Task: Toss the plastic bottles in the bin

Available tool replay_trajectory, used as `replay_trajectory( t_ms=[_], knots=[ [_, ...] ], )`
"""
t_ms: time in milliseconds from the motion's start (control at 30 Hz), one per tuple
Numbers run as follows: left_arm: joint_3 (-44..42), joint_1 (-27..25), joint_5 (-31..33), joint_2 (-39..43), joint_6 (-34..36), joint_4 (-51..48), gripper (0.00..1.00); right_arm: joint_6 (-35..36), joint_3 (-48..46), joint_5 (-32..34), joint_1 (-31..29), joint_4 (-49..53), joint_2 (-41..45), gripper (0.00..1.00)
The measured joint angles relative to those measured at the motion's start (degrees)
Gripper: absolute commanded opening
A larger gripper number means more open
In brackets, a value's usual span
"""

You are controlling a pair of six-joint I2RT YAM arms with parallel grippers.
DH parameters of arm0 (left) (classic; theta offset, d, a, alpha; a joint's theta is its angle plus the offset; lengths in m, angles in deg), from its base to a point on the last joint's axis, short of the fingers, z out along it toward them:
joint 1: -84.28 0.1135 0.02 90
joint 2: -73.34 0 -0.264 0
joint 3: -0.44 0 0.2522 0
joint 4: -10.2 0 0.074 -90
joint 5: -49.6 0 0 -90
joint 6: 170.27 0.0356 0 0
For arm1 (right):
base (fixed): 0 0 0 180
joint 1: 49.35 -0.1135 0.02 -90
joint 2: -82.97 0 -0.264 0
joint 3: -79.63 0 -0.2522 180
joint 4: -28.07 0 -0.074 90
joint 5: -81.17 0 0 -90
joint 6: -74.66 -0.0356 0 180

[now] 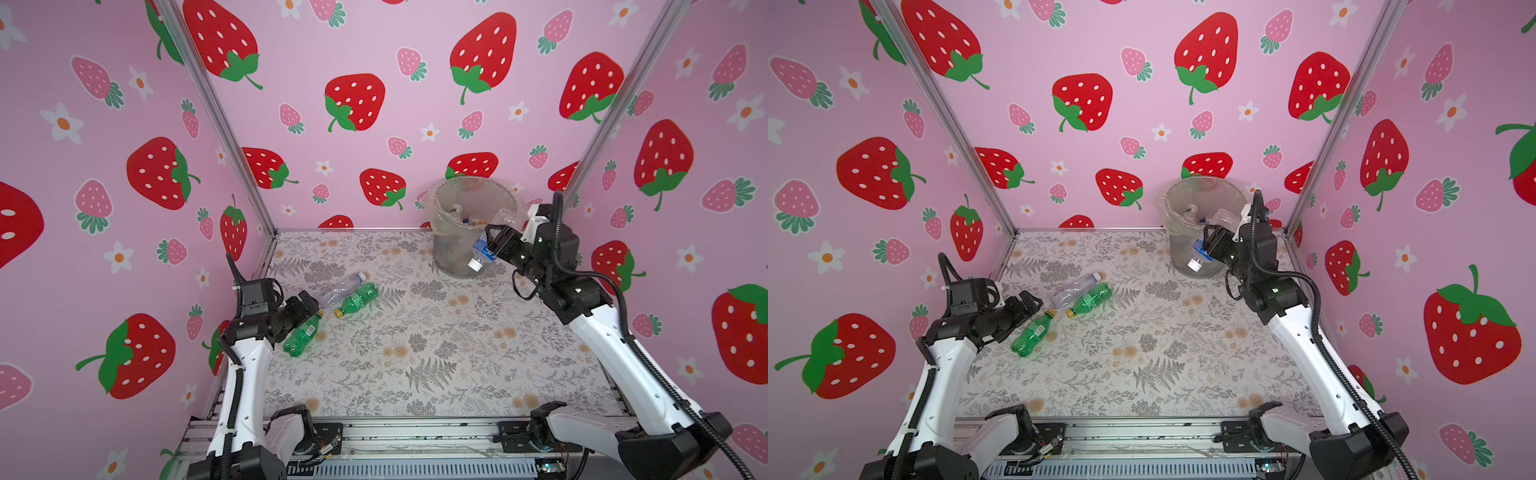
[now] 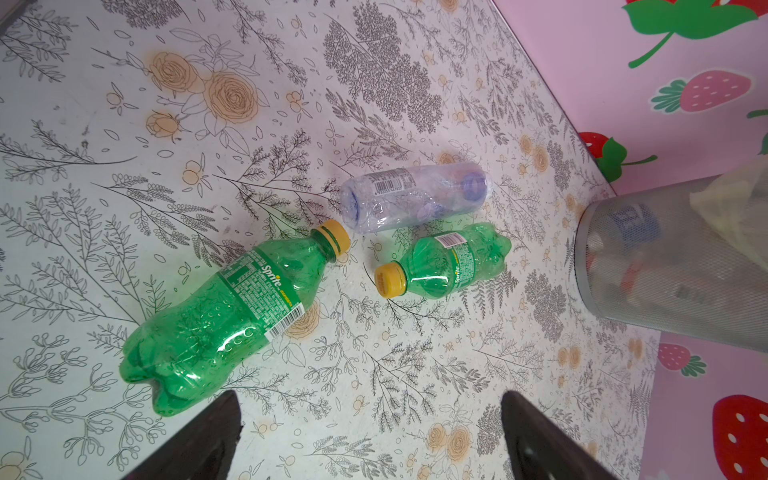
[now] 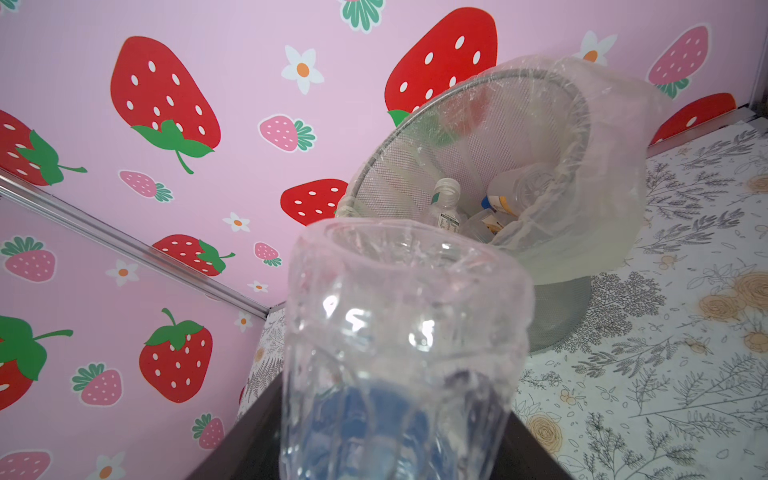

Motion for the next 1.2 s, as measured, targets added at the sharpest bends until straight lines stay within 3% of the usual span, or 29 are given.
replay_trajectory(
  t_ms=[200, 400, 633, 667, 733, 967, 1200],
  knots=[
    [0.00, 0.00, -0.44, 0.00, 0.00, 0.00, 0.99, -0.39, -3.78, 0.31, 0.26, 0.92, 2.21, 0.64],
    [0.00, 0.00, -0.50, 0.00, 0.00, 0.02, 0.99, -0.94, -1.36, 0.63, 0.55, 1.73, -1.29, 0.64],
    [0.00, 0.00, -0.31, -0.02, 0.00, 0.00, 0.99, -2.64, 15.06, 4.26, 1.27, 1.09, -15.13, 0.67],
    [0.00, 0.00, -0.31, -0.02, 0.00, 0.00, 0.99, -2.82, 17.92, 5.14, 1.40, 0.90, -17.40, 0.74],
    [0.00, 0.00, -0.28, -0.02, 0.00, 0.00, 0.99, -3.32, 24.37, 7.34, 1.66, 0.28, -22.84, 1.00],
    [0.00, 0.00, -0.02, -0.46, 0.00, -0.02, 0.99, -5.03, 51.95, 8.79, 3.78, 4.46, -44.06, 0.99],
    [0.00, 0.04, 0.59, -0.55, 0.00, -0.04, 0.99, -5.25, 50.60, 8.92, 4.11, 6.99, -43.76, 0.99]
  ],
)
